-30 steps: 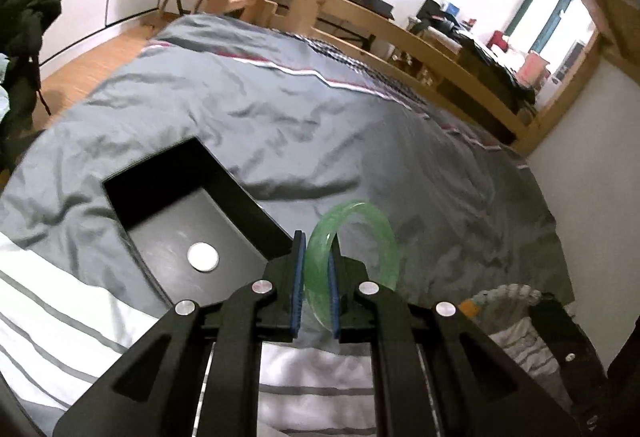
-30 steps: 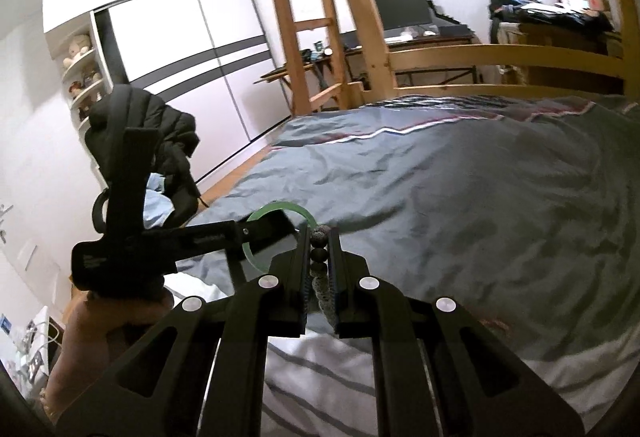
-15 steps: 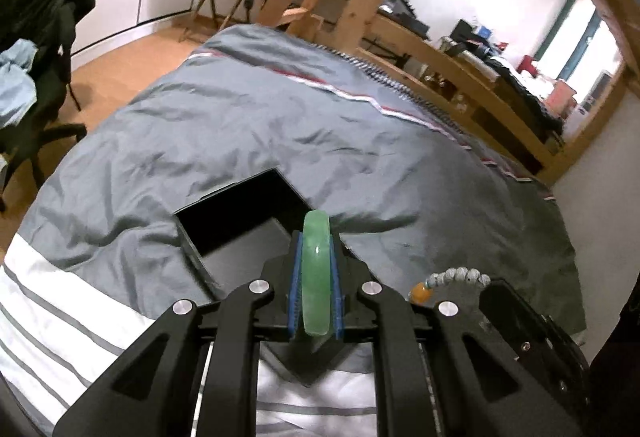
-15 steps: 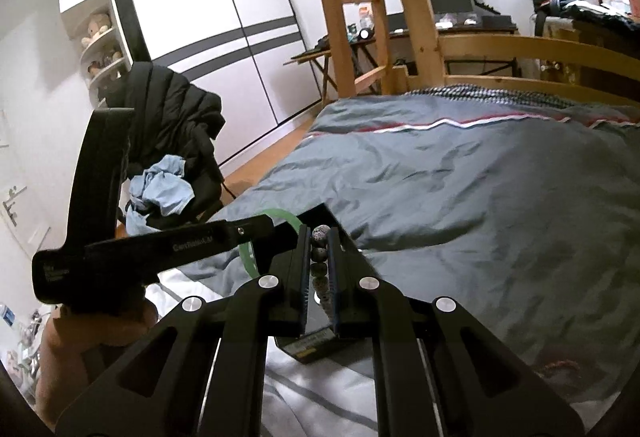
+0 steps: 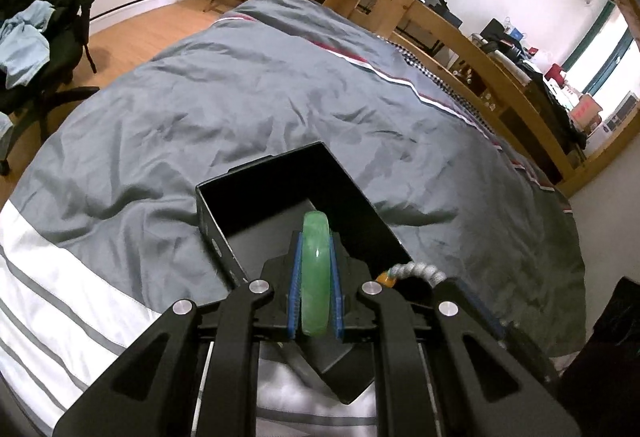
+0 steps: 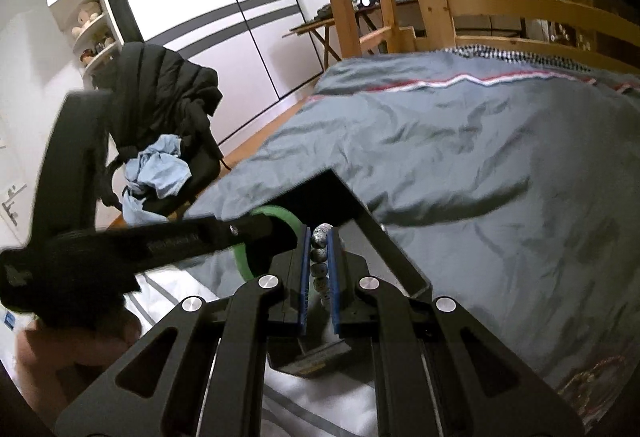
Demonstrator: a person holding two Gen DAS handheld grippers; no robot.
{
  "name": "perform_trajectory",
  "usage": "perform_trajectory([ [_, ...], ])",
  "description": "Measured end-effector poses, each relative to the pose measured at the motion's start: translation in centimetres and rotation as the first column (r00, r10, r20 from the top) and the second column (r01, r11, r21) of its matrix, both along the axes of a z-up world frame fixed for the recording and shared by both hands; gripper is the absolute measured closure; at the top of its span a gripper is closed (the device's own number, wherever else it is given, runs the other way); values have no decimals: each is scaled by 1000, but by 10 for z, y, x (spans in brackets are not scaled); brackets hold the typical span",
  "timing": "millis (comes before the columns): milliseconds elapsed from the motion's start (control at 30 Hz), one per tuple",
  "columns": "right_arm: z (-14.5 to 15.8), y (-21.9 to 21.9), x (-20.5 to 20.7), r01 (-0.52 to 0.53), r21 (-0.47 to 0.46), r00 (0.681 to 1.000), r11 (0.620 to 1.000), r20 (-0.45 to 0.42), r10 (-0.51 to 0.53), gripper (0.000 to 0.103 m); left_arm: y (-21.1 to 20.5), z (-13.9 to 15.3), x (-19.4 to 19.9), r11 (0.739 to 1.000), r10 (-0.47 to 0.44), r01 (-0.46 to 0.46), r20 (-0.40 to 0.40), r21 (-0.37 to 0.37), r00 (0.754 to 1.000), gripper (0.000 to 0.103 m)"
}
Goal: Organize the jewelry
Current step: 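Lower bangle into black box with left gripper while right gripper drops white-bead bracelet in, then move both grippers back over the remaining bracelets on the bed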
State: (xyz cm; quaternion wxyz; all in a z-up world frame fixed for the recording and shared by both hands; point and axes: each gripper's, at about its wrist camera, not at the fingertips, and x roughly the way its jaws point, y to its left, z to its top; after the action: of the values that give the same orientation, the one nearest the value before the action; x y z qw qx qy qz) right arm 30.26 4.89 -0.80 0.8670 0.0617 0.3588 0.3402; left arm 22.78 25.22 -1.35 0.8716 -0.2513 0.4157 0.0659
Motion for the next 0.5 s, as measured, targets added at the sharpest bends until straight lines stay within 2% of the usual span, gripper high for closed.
perform_trajectory([
  [267,-16,0,1,-2,-10,999,1000,-35,2,93,0,-4,0,999,26,-25,-29,21,999,91],
  [333,-16,-1,1,-1,-11,999,1000,-37,1,93,0,-4,-1,999,35,-35,-31,27,999,86],
  [367,-16,-2,0,2,-9,999,1000,-36,-2,92,1,-2,-2,999,45,-44,-24,32,999,82],
  [400,-16,-4,0,7,-8,999,1000,-36,-7,90,1,1,-5,998,58,-58,-10,36,998,66],
  [433,-15,-7,-1,14,-6,999,1000,-36,-14,87,2,4,-7,997,70,-70,4,42,998,46],
  [467,-14,-11,-2,20,-5,999,1000,-32,-20,70,1,9,-11,994,89,-91,33,60,995,37],
  [500,-12,-14,-4,26,-4,999,1000,-25,-26,39,0,15,-14,991,101,-106,64,80,993,28],
])
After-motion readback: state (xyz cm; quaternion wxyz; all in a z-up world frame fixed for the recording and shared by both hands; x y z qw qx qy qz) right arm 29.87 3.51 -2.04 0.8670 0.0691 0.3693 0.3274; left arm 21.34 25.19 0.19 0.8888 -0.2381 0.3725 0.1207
